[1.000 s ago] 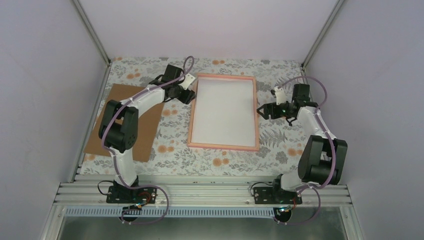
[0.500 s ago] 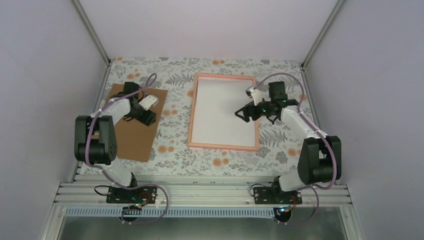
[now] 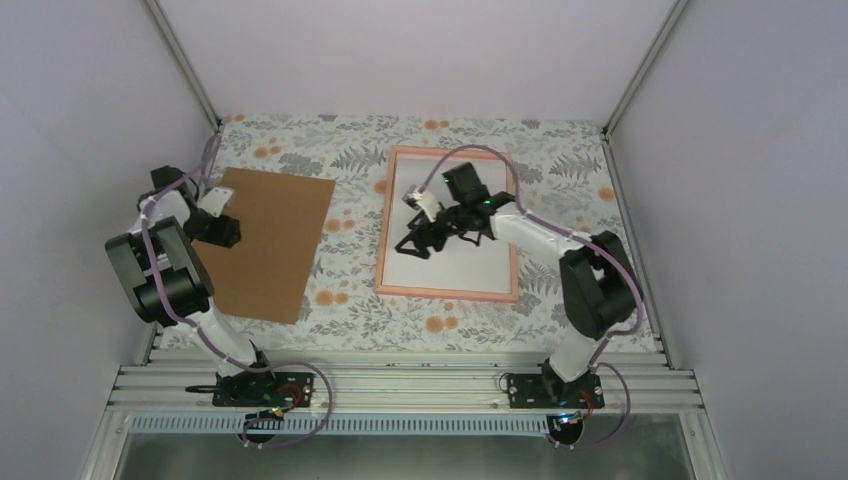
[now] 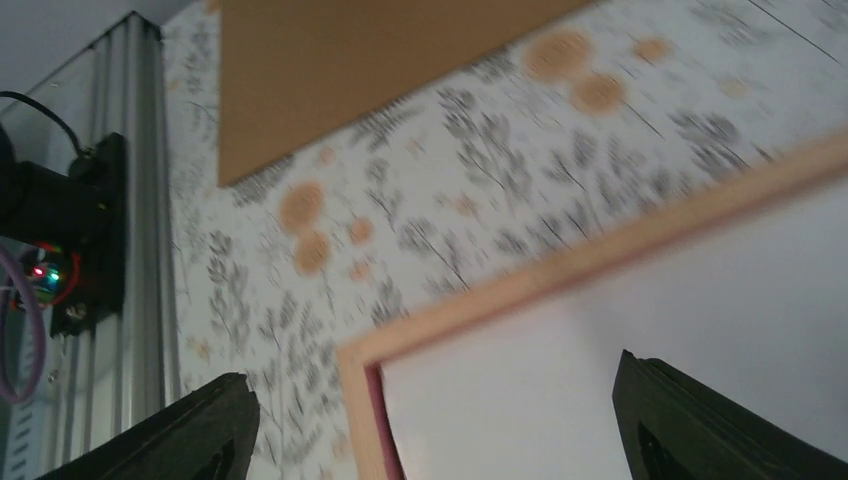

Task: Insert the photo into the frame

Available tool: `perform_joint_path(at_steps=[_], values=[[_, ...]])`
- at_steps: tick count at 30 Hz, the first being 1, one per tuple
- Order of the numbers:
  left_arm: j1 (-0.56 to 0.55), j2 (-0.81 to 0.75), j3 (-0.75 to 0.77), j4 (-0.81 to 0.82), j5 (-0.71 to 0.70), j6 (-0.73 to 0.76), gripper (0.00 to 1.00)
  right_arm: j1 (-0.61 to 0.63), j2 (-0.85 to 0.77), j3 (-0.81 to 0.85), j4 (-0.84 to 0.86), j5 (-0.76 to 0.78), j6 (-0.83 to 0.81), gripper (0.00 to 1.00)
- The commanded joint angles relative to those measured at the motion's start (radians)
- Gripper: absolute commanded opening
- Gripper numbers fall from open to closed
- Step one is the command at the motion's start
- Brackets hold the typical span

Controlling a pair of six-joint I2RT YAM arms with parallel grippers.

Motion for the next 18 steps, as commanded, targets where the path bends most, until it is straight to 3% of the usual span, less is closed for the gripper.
perform_joint_path(at_steps=[1,11,18], values=[[0.062,0.093,0.148,-0.045,0.043,0.036,0.73,0.103,0.1,0.11,0.109,-0.03,0.074,0.88],[0.122,0.313,0.367,-0.093,0.069,-0.013,0.74,0.224,0.315,0.292,0.156,-0.03,0.172,0.88],[0.125,0.357,0.365,-0.069,0.056,-0.025,0.74,0.257,0.483,0.475,0.067,-0.038,0.28,0.9]])
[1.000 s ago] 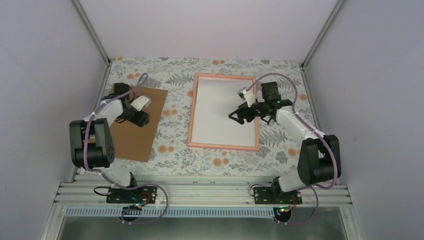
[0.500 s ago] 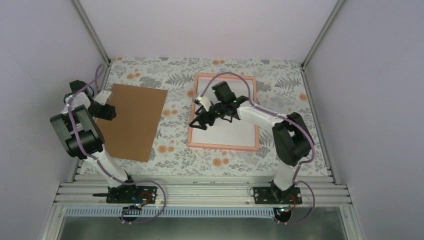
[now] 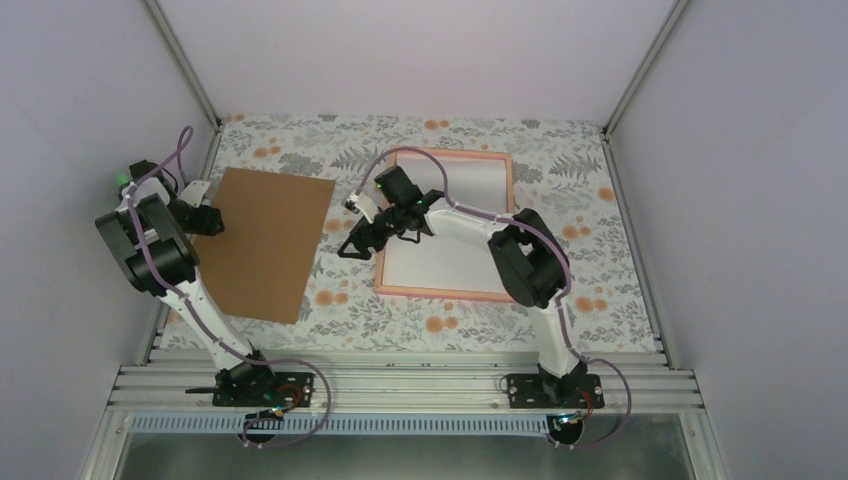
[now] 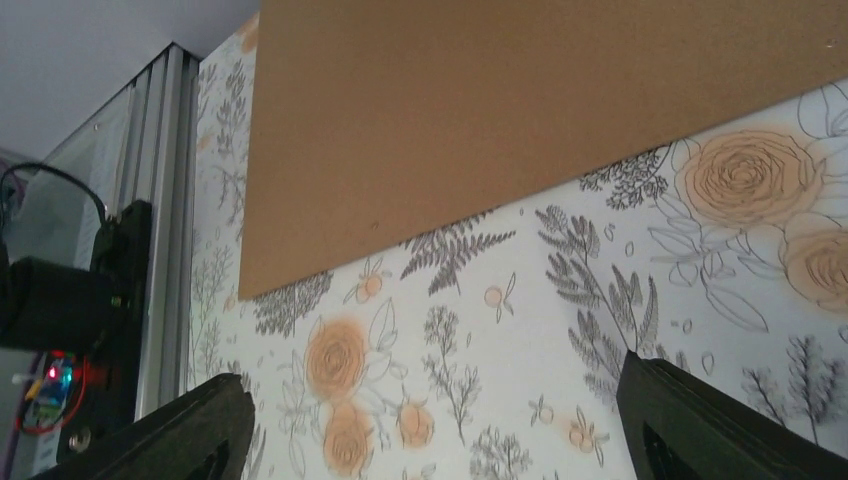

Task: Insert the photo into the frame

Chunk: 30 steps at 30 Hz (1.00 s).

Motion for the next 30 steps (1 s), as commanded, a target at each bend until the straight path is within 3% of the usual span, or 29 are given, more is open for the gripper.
perform_joint_path(at_steps=[1,6,13,25,30], values=[[0.003,0.017,-0.003,-0.001,0.013,-0.014,0.74,0.02,0.093,0.112,-0.055,-0.035,0.109,0.9],[0.003,0.011,-0.068,0.025,0.008,-0.012,0.74,0.03,0.177,0.183,-0.073,-0.057,0.228,0.99],[-0.004,-0.026,-0.189,0.057,0.004,-0.009,0.74,0.024,0.285,0.279,-0.2,-0.042,0.305,1.0],[-0.047,-0.136,-0.448,0.071,0.11,-0.108,0.7,-0.096,0.279,0.157,-0.324,0.093,0.413,1.0],[-0.09,-0.163,-0.501,0.069,0.187,-0.208,0.67,-0.137,0.263,0.139,-0.297,0.009,0.424,0.96]])
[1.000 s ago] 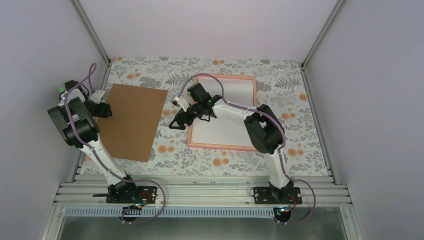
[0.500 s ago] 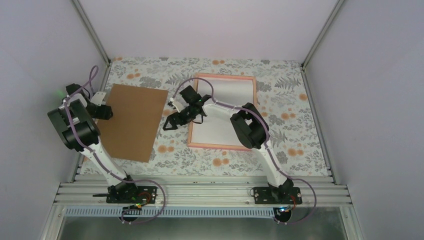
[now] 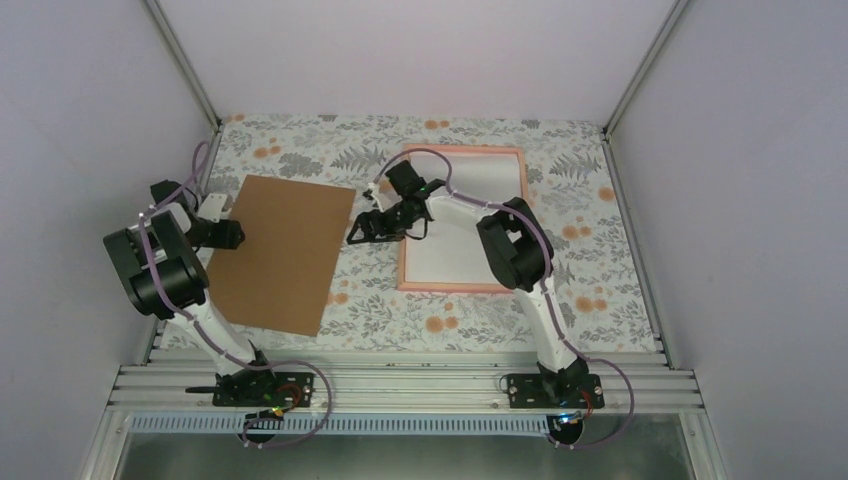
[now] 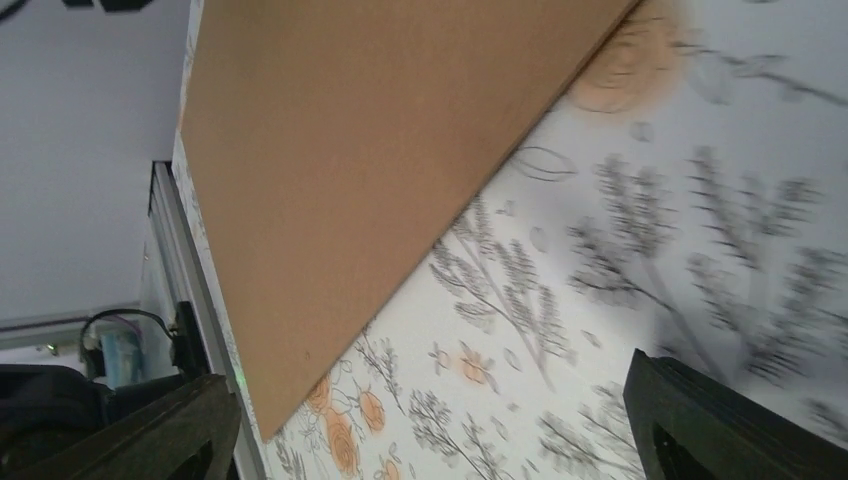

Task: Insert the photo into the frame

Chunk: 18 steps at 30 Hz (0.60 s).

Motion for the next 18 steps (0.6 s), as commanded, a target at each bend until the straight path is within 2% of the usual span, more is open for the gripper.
perform_joint_path(at_steps=[1,4,7,12,18], values=[[-0.059,0.057,-0.095,-0.203,0.096,-0.122,0.66,-0.05,0.046,-0.057,-0.107,0.035,0.049,0.96],[-0.084,0.042,-0.075,-0.222,0.131,-0.145,0.66,-0.047,0.047,-0.062,-0.065,-0.069,0.085,0.94],[-0.118,0.067,-0.046,-0.26,0.172,-0.165,0.66,-0.042,0.057,-0.052,-0.045,-0.095,0.105,0.94],[-0.194,0.099,-0.038,-0.255,0.21,-0.186,0.65,-0.053,0.121,0.015,-0.038,-0.1,0.133,0.94],[-0.256,0.13,-0.039,-0.24,0.278,-0.178,0.65,-0.102,0.212,0.196,-0.016,-0.04,0.125,0.94]])
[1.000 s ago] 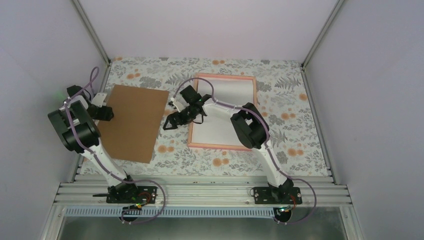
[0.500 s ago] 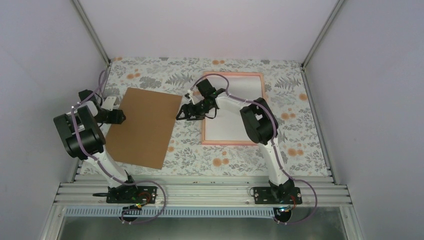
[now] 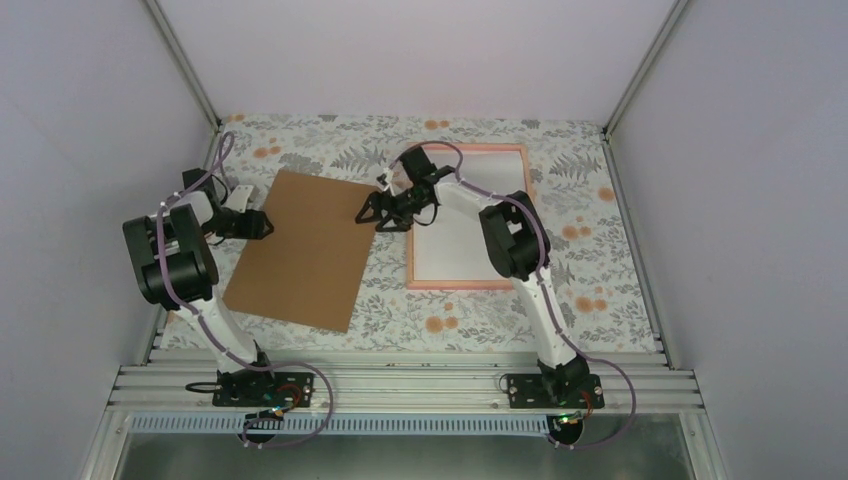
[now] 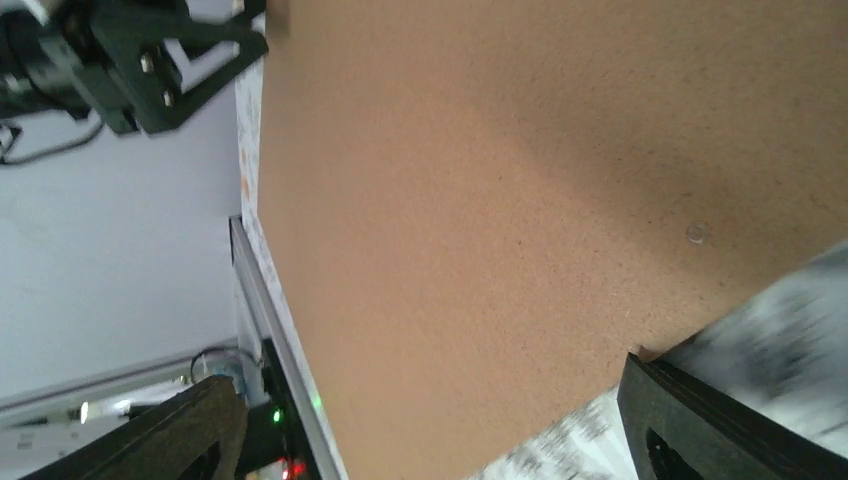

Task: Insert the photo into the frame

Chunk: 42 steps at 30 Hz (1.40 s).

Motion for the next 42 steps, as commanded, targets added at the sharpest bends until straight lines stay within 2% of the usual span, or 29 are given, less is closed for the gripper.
perform_joint_path(at_steps=[1,7,13,17,26,29,35,42], values=[[-0.101,0.11,-0.075,-0.151,0.18,-0.022,0.65,-0.022,0.131,0.104,0.058,0.122,-0.008,0.94],[-0.095,0.08,-0.063,-0.132,0.227,-0.048,0.65,-0.027,0.143,0.215,0.093,0.146,-0.009,0.94],[-0.033,-0.038,-0.071,-0.057,0.216,-0.114,0.67,-0.027,-0.093,-0.043,0.067,0.259,0.083,0.97],[-0.027,-0.06,-0.091,-0.034,0.184,-0.128,0.68,-0.014,-0.157,-0.18,0.062,0.297,0.178,0.97],[-0.023,-0.065,-0.161,0.019,0.038,-0.155,0.68,0.02,-0.078,-0.179,-0.008,0.4,0.275,0.96],[-0.01,-0.066,-0.159,0.022,0.077,-0.149,0.68,0.018,-0.071,-0.21,-0.024,0.437,0.296,0.95],[0.024,-0.078,-0.124,-0.012,0.175,-0.113,0.68,0.008,-0.17,-0.189,-0.034,0.459,0.255,0.97],[0.04,-0.085,-0.118,-0.027,0.146,-0.089,0.69,0.014,-0.305,-0.258,-0.013,0.471,0.254,0.99]])
